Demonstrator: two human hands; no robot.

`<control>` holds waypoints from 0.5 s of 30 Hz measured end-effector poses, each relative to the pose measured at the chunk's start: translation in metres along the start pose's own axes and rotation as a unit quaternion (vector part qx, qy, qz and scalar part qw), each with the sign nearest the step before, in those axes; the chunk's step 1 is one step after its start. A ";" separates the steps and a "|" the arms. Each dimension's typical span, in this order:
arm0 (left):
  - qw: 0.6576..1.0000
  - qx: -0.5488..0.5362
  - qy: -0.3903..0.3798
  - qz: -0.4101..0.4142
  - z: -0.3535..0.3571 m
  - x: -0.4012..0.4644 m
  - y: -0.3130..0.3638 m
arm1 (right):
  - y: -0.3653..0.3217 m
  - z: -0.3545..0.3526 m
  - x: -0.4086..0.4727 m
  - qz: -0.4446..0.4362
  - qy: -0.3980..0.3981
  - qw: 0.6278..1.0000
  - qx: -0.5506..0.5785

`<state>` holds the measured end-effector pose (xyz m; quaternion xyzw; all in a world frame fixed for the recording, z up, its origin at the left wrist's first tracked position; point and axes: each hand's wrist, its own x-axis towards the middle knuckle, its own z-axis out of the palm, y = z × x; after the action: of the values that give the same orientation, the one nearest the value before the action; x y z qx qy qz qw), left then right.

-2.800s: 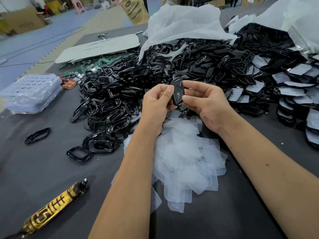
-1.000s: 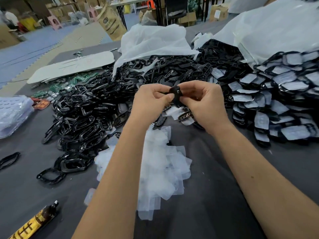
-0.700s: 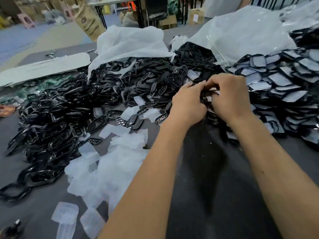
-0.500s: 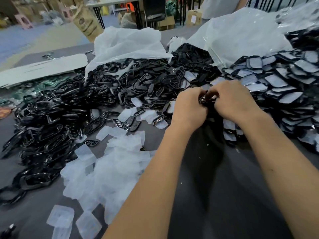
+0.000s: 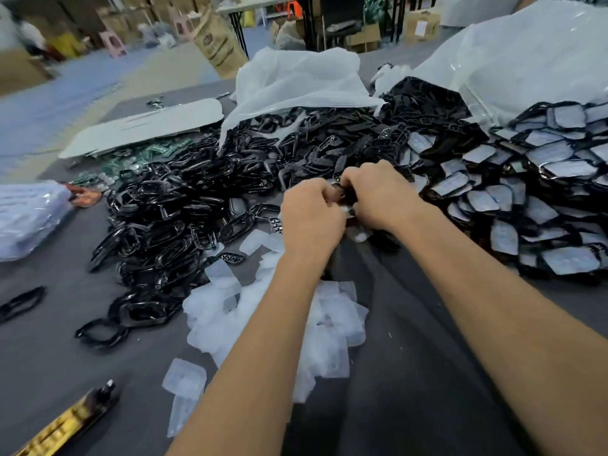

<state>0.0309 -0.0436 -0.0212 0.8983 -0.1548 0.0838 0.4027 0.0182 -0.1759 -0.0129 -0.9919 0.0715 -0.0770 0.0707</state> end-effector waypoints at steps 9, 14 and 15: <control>0.972 0.223 0.022 -0.065 -0.055 0.011 -0.067 | -0.001 0.009 0.000 0.050 0.120 0.989 0.067; 0.975 0.183 0.101 -0.075 -0.071 0.007 -0.096 | -0.006 0.009 0.000 0.035 0.207 0.965 0.155; 0.976 0.170 0.114 -0.078 -0.073 0.005 -0.100 | -0.011 0.010 0.000 0.026 0.214 0.958 0.187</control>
<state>0.0686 0.0722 -0.0410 0.9475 -0.0205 0.1786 0.2645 0.0213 -0.1641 -0.0206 -0.9190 0.0948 -0.2979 0.2402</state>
